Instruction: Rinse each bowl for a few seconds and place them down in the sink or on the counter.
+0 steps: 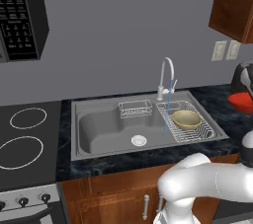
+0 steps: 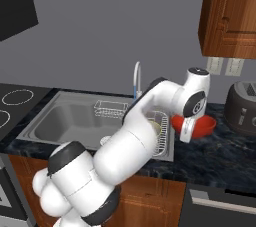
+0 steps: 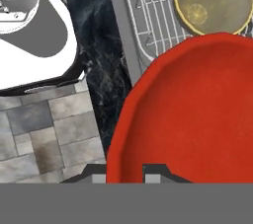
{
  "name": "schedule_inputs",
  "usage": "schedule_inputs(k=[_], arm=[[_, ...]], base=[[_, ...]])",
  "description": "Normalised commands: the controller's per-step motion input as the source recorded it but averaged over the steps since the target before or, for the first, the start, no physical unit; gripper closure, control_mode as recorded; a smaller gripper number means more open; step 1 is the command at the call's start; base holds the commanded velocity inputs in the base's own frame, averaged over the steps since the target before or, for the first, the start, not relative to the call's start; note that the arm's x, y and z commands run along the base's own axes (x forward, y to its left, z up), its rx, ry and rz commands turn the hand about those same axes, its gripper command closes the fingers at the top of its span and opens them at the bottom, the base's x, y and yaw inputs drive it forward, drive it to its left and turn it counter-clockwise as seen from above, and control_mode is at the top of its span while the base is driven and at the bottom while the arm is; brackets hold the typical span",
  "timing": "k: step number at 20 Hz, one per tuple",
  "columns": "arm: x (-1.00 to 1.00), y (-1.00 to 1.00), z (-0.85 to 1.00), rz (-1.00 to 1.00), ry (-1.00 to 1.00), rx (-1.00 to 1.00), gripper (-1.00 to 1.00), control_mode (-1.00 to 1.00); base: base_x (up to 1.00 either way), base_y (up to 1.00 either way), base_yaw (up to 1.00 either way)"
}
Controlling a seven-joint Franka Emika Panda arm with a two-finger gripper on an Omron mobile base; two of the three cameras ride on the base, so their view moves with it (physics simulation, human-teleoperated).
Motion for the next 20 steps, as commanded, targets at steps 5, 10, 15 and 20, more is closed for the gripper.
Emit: schedule_inputs(k=[5, 10, 15, 20], arm=[[-0.17, 0.33, 0.08, 0.1, 0.0, -0.05, 1.0, -1.0], [-0.08, 0.37, 0.01, 0.06, -0.03, -0.02, 1.0, -1.0], [-0.03, 0.3, 0.0, 0.05, -0.04, 0.0, 1.0, -1.0], [0.0, 0.24, 0.0, 0.04, -0.03, 0.0, 1.0, -1.0]], base=[[0.0, 0.0, 0.0], [0.0, 0.0, 0.0], [0.0, 0.0, 0.0], [0.0, 0.0, 0.0]])
